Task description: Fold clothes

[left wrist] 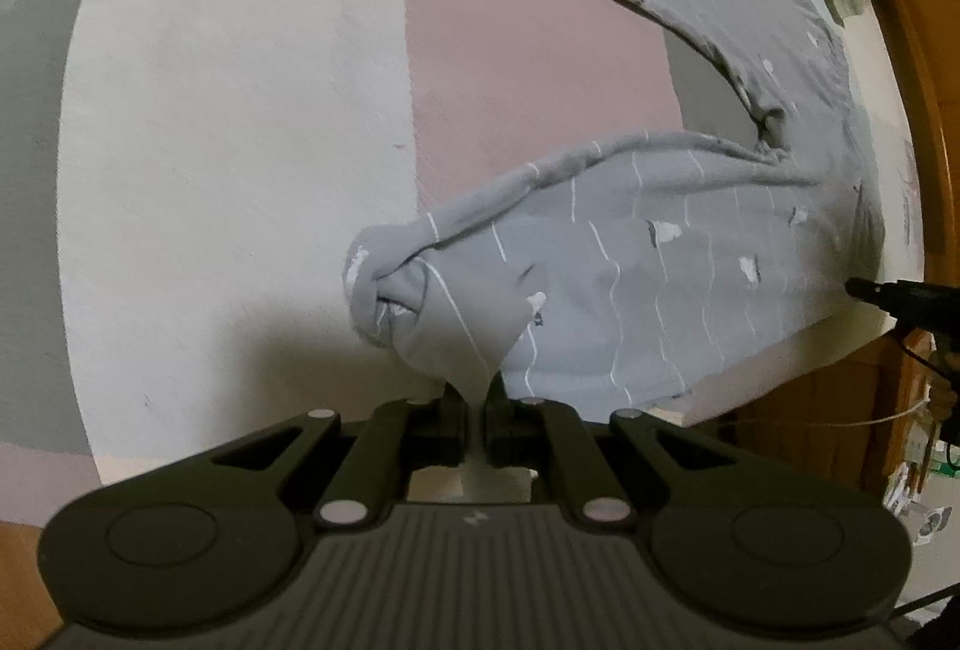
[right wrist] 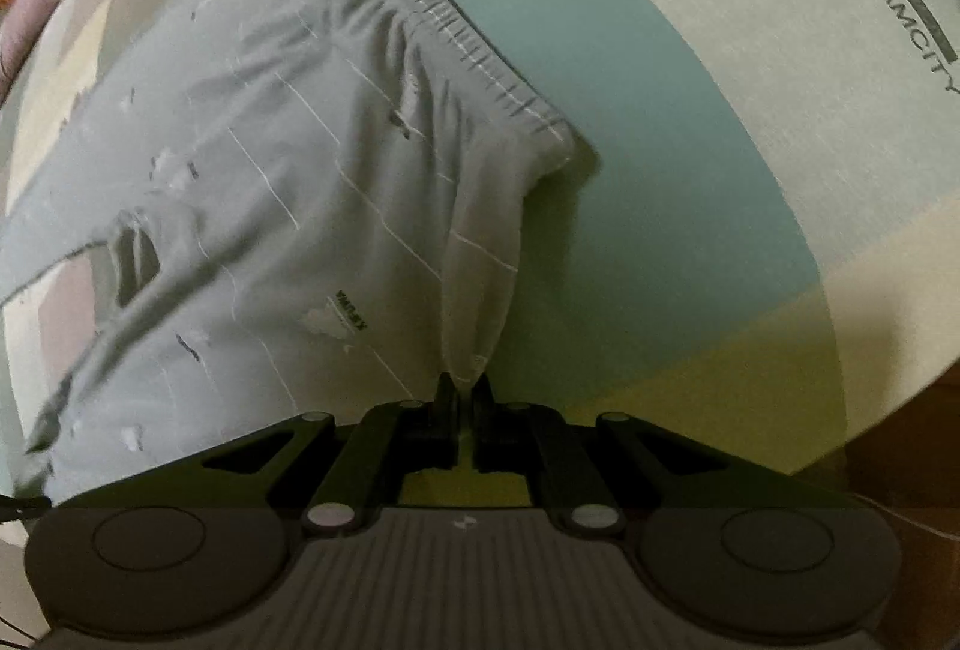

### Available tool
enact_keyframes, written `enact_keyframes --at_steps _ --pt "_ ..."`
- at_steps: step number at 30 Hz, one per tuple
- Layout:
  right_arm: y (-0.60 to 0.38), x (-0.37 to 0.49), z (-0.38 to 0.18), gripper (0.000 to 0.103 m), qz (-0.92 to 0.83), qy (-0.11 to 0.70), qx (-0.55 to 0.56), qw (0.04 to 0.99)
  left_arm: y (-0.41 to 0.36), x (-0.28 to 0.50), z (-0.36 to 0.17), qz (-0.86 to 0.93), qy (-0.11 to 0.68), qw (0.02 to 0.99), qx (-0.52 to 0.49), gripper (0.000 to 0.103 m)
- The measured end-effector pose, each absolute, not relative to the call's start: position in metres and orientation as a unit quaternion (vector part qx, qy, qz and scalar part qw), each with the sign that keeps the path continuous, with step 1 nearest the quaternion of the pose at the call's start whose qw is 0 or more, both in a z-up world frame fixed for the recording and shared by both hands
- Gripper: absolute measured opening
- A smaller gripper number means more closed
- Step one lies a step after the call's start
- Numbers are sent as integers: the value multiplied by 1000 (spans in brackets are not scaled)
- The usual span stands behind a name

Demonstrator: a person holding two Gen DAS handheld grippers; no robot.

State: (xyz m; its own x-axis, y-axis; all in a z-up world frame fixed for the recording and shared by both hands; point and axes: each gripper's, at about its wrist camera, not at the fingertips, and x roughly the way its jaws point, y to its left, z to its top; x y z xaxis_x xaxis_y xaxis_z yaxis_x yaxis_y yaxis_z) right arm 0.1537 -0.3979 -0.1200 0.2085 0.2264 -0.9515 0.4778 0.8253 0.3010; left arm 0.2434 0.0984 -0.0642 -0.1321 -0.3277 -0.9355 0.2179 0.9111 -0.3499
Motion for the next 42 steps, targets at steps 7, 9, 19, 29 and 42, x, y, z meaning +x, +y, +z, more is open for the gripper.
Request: enact_keyframes --at_steps 7,9,19,29,42 --pt "-402 153 -106 43 -138 602 284 733 104 242 -63 -213 717 663 -27 3" --pt "-403 157 -97 52 -149 582 275 750 107 242 -61 -213 716 664 -22 3" --pt "-382 195 -56 54 -118 528 161 826 121 254 -55 -196 722 663 -38 4" --pt "-317 234 -89 56 5 570 107 815 85 257 -30 -278 687 667 -77 3" --pt "-323 218 -99 59 -9 582 102 807 -43 282 -61 -411 647 635 -92 4"
